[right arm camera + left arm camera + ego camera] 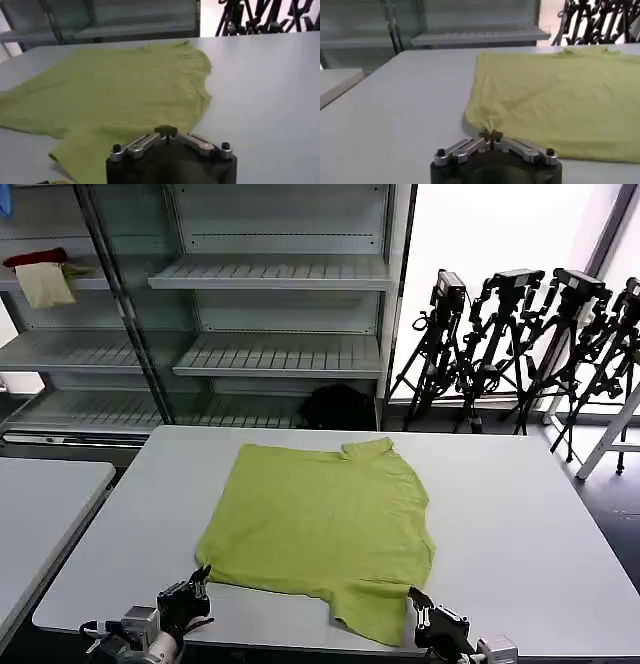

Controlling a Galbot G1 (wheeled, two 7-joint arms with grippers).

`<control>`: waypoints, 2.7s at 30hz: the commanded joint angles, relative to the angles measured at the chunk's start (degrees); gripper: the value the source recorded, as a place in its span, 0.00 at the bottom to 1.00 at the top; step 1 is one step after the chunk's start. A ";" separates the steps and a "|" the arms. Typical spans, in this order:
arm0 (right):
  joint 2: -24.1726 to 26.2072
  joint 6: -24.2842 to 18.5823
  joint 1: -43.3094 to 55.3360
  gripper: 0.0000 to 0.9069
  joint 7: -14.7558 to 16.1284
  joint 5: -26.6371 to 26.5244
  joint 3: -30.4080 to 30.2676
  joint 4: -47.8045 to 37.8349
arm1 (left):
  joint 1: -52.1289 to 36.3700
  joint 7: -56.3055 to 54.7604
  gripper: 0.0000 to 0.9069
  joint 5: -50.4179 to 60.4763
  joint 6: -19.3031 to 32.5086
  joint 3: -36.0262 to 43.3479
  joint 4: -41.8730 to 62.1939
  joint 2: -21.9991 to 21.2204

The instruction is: Fold and organize the clothes.

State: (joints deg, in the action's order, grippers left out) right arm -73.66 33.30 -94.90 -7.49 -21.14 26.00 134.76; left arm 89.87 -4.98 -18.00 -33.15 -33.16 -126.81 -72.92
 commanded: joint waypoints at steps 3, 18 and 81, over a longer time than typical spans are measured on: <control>-0.13 0.05 10.03 0.00 -1.18 -2.77 -0.54 -3.64 | -6.25 1.79 0.00 -0.19 -0.07 -0.87 -0.32 -1.48; 2.88 -0.08 -11.82 1.00 0.47 -5.03 -2.65 4.50 | -5.42 3.77 0.00 1.62 0.11 -1.04 1.79 -1.37; 0.20 0.06 13.46 0.00 -4.74 -5.08 -4.54 -1.99 | -15.05 0.73 0.00 -5.60 0.07 -0.35 3.07 -6.44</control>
State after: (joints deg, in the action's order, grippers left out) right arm -73.42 33.40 -89.64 -12.16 -25.48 20.87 136.27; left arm 78.73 -3.97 -22.98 -32.72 -33.62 -124.68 -78.76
